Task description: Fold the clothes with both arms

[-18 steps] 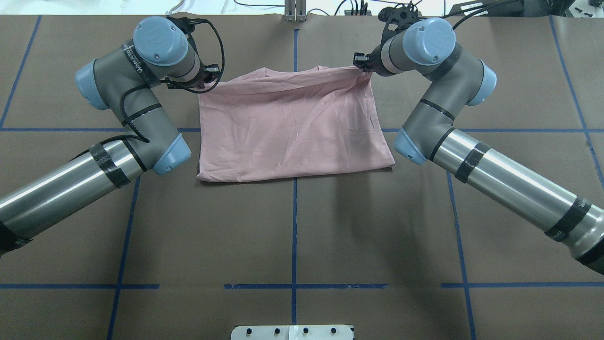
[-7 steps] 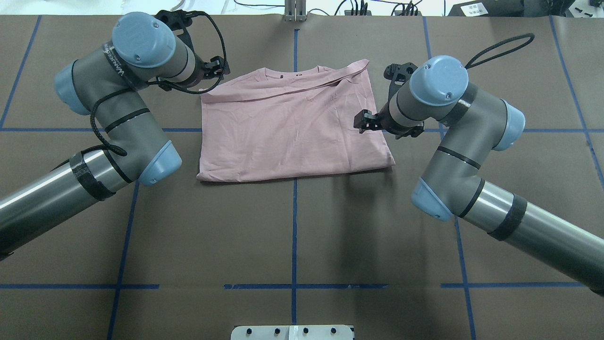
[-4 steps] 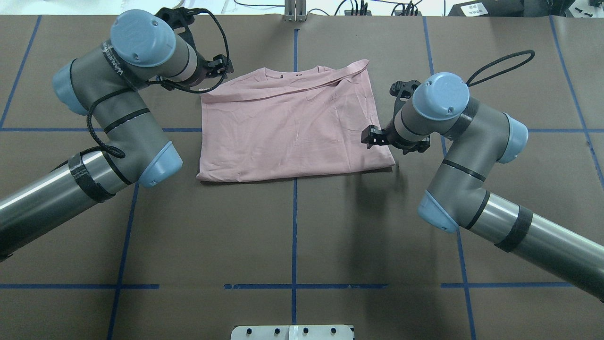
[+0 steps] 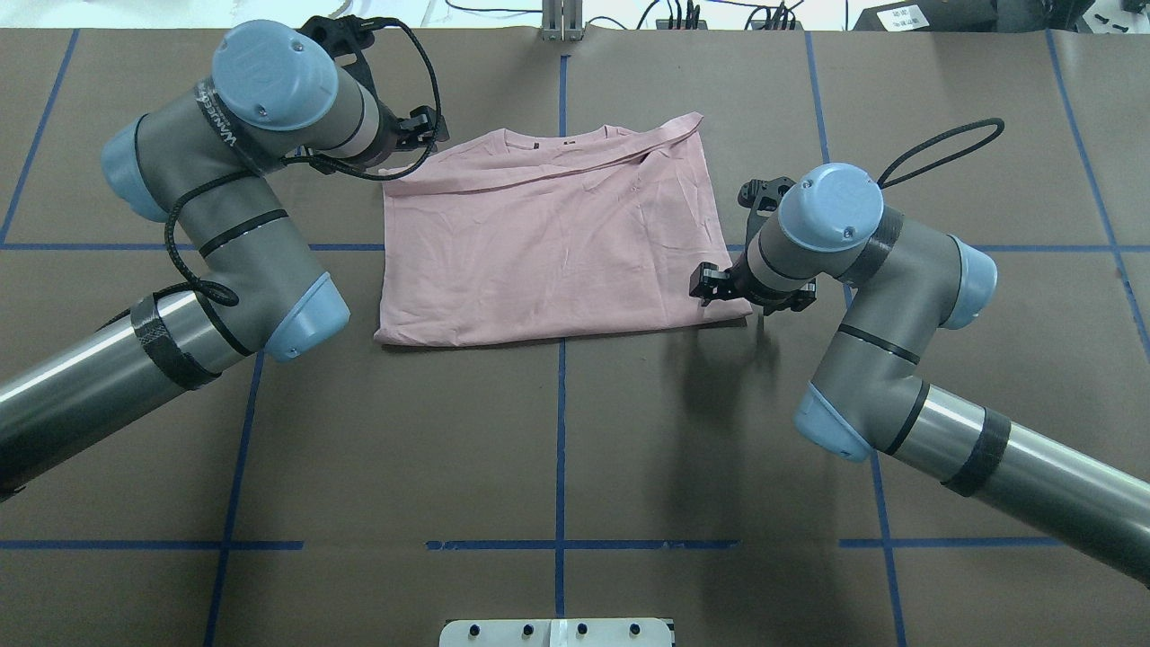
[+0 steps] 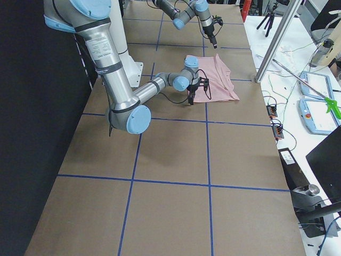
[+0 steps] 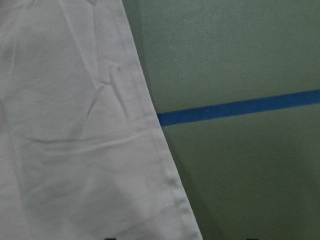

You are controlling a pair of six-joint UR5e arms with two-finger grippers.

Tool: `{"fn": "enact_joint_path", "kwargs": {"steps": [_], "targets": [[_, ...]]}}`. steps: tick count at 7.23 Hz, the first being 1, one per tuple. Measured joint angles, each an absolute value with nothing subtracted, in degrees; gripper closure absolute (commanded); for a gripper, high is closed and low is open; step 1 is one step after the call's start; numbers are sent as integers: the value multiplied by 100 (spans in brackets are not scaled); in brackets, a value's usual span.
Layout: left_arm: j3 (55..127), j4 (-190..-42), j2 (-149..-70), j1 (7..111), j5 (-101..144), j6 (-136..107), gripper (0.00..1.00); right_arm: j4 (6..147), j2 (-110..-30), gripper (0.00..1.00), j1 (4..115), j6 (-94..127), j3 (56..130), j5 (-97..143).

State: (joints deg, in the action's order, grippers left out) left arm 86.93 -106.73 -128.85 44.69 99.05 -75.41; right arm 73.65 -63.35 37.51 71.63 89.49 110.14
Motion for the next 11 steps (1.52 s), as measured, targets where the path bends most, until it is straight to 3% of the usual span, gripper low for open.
{"fn": "enact_joint_path", "kwargs": {"steps": [1, 2, 7, 9, 11], "targets": [[8738, -10644, -12885, 4466, 9905, -7541, 0, 7365, -6336, 75, 3736, 7163, 8949, 11052], [8814, -10562, -12885, 4456, 9907, -7541, 0, 7365, -6340, 100, 3731, 7161, 8950, 11093], [8960, -10425, -12883, 4380, 9913, -7543, 0, 7367, -6547, 100, 3747, 7070, 9205, 11184], [8970, -10425, -12884, 4353, 9910, -7567, 0, 7372, -7420, 100, 3635, 7074, 10169, 11409], [8994, -10432, -12883, 4267, 9885, -7681, 0, 7365, -8924, 100, 2939, 7162, 11588, 11493]]}}
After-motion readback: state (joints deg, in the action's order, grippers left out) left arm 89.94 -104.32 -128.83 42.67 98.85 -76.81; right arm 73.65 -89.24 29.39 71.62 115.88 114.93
